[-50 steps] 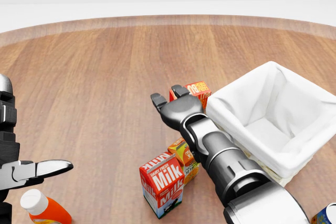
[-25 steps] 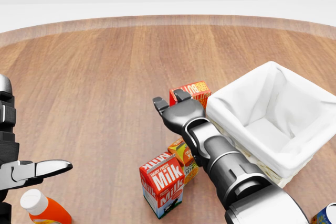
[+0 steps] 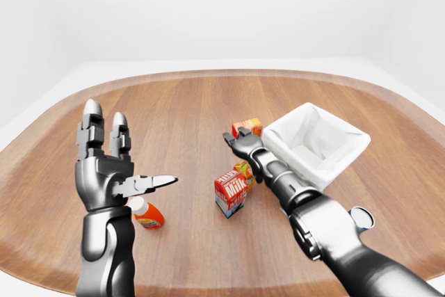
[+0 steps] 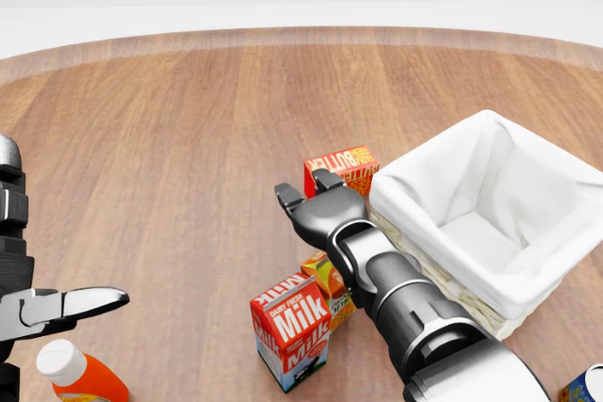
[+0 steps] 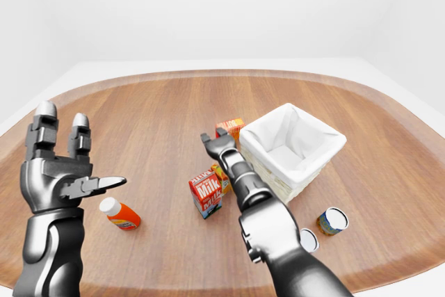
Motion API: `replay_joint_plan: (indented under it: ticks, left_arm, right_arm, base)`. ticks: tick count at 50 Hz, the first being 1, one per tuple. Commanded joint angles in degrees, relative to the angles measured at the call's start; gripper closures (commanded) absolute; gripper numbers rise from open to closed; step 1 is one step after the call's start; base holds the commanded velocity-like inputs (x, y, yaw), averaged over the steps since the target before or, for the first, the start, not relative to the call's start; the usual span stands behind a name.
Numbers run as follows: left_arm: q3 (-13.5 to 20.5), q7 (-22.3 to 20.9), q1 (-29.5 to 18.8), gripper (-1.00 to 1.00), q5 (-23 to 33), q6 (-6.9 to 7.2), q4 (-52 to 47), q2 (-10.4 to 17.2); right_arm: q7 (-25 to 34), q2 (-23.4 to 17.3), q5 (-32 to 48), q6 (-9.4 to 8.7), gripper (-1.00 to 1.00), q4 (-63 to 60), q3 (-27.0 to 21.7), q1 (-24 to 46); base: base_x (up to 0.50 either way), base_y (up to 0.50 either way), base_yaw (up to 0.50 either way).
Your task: Pick up the orange juice, and put it in the basket.
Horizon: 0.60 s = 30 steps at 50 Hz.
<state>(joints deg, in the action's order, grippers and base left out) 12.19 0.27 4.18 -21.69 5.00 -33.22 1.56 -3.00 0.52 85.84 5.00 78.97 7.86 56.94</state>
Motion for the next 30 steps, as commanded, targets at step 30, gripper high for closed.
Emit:
replay_joint_plan:
  ticks: [30]
  left_arm:
    - [-0.3, 0.3, 0.0, -1.00, 0.1, 0.00, -0.1, -0.1]
  right_arm:
    - [-1.3, 0.3, 0.7, 0.00, -1.00, 0.3, -0.1, -2.4]
  base:
    - [0.00, 0.00, 0.00]
